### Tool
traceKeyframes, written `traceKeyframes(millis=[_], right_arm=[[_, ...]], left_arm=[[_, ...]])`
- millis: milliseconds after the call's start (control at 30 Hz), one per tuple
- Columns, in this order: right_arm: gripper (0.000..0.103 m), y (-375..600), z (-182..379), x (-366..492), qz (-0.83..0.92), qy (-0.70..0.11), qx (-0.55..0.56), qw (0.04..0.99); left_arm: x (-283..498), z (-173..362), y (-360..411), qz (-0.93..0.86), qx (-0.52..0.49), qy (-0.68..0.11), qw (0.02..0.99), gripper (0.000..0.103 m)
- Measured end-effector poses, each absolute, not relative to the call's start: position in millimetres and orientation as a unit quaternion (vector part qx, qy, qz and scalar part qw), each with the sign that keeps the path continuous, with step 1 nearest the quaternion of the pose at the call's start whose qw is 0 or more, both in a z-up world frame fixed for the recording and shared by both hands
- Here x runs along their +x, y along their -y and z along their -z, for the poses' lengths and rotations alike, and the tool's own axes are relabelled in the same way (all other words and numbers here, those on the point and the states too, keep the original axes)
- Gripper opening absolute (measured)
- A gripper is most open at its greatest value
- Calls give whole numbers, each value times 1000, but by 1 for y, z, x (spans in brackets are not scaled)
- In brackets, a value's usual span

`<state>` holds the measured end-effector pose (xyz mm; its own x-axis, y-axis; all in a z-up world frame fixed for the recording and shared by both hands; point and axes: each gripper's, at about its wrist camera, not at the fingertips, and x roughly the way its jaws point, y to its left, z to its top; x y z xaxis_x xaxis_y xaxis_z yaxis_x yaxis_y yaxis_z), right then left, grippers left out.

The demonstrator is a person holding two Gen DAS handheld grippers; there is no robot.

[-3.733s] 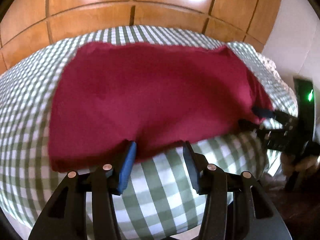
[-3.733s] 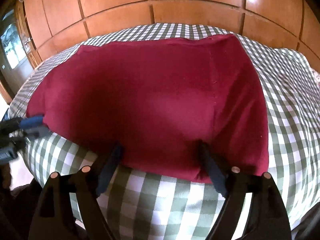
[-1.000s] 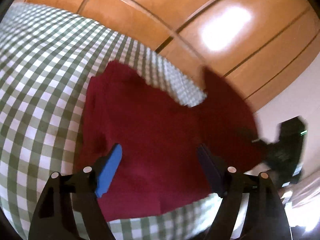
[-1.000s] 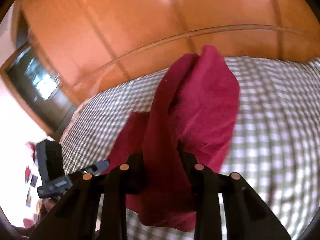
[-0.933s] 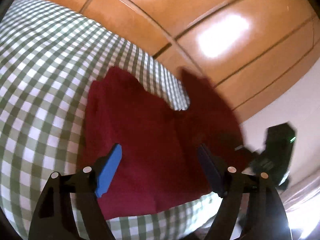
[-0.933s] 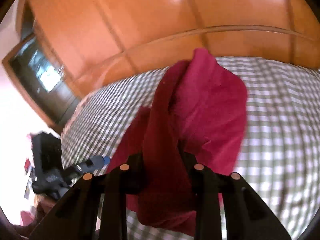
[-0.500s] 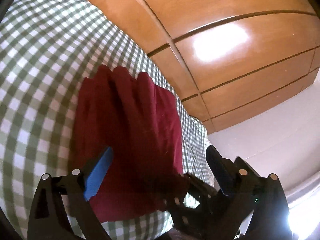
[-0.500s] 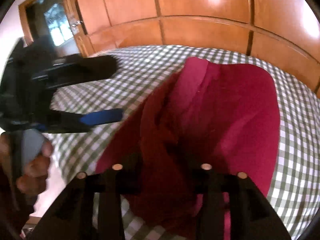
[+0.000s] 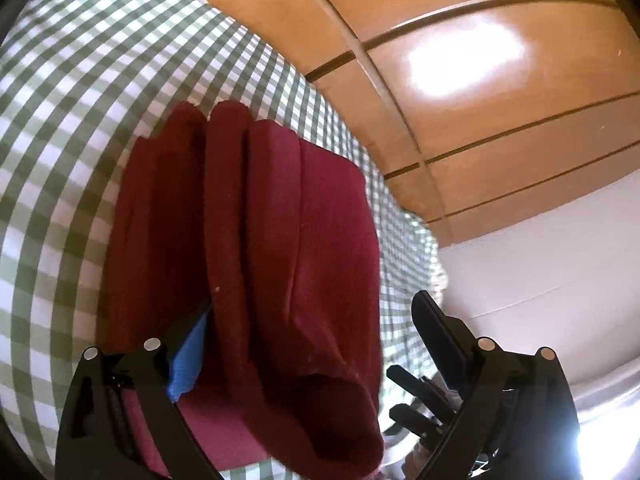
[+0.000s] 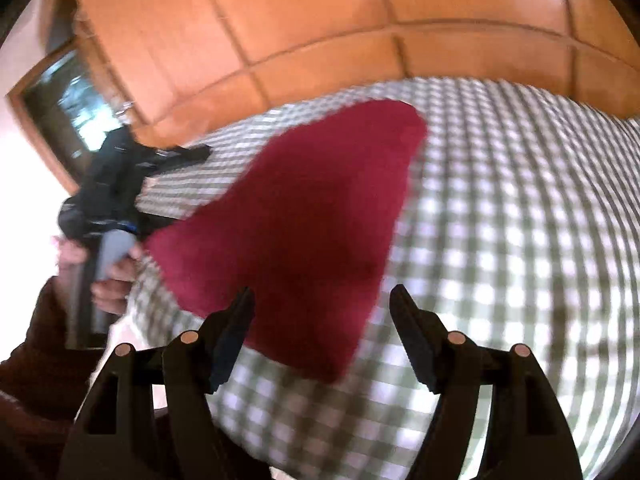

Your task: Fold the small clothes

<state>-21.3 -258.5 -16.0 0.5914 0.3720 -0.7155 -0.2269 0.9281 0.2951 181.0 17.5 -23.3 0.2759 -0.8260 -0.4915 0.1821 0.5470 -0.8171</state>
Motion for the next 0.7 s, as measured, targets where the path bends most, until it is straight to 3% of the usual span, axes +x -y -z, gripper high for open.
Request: traceKeyframes(millis=[33,100,200,367,467,533,567,600,700], right_arm=[[60,262,18,-22,-163,-420,88,888],[49,259,23,-19,-157,-420,88,890],[41,248,26,-16,-165,-420,76,889],[41,218,19,-21,-197,-403,53,892],[42,195,28,-23,-208,-411,19,887],[42,181,44,-21,-201,-423,2,884],[44,177,49,-22,-195,-421,-8,886],[45,173,52,-19,-188,-419,-17,888],[56,167,50,-19,-195,-425,-31,883]], left_arm=[[183,20,-10,338,-304,-494,741,79],[183,14,0,316,-248,-499,768,33],[179,8,-1,292,-206,-492,793,20],[159,-15,-36,274,-185,-443,833,19],[160,2,-46,243,-162,-465,836,19],[162,20,-48,204,-140,-489,836,28],[161,27,-48,185,-132,-490,841,45],[160,30,-51,172,-129,-485,848,56],[155,28,-53,161,-128,-473,857,56]])
